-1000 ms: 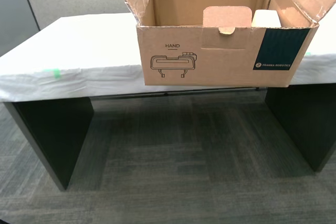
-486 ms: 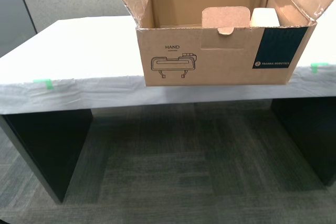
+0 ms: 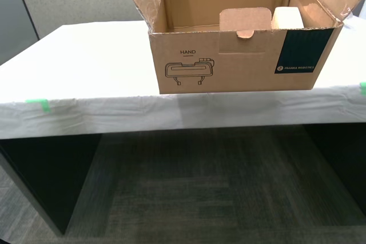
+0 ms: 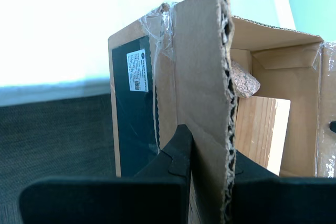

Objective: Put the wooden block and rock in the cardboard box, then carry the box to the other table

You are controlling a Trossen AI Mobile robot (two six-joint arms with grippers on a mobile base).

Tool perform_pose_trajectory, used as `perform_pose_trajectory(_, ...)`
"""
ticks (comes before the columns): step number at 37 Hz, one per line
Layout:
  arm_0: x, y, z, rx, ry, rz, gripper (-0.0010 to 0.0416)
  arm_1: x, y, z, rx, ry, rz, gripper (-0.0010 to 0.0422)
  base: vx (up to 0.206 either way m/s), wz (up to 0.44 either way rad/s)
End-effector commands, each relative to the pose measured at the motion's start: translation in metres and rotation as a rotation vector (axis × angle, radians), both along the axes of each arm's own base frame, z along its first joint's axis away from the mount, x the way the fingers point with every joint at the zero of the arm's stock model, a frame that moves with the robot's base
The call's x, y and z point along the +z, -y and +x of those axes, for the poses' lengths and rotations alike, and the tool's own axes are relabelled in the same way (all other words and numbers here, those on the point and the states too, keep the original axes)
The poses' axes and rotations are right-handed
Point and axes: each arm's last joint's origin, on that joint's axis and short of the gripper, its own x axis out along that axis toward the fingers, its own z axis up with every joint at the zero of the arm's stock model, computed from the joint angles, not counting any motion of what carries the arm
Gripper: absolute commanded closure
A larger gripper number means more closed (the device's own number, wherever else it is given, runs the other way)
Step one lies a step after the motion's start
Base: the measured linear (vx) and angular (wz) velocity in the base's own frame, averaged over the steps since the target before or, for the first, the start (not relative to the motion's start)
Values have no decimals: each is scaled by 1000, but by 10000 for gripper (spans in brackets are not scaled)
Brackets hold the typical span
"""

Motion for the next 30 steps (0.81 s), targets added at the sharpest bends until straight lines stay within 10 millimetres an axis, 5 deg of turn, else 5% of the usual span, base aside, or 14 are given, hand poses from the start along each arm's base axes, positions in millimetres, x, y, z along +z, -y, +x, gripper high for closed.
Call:
perform_pose_trajectory(1, 2, -2, 0, 25, 10, 26, 406, 1, 1, 0, -14, 0, -19, 412, 151, 69)
perform_pose_trajectory(30, 2, -2, 1, 27, 22, 29, 406, 0, 0, -1, -80, 57, 41, 412, 144, 29)
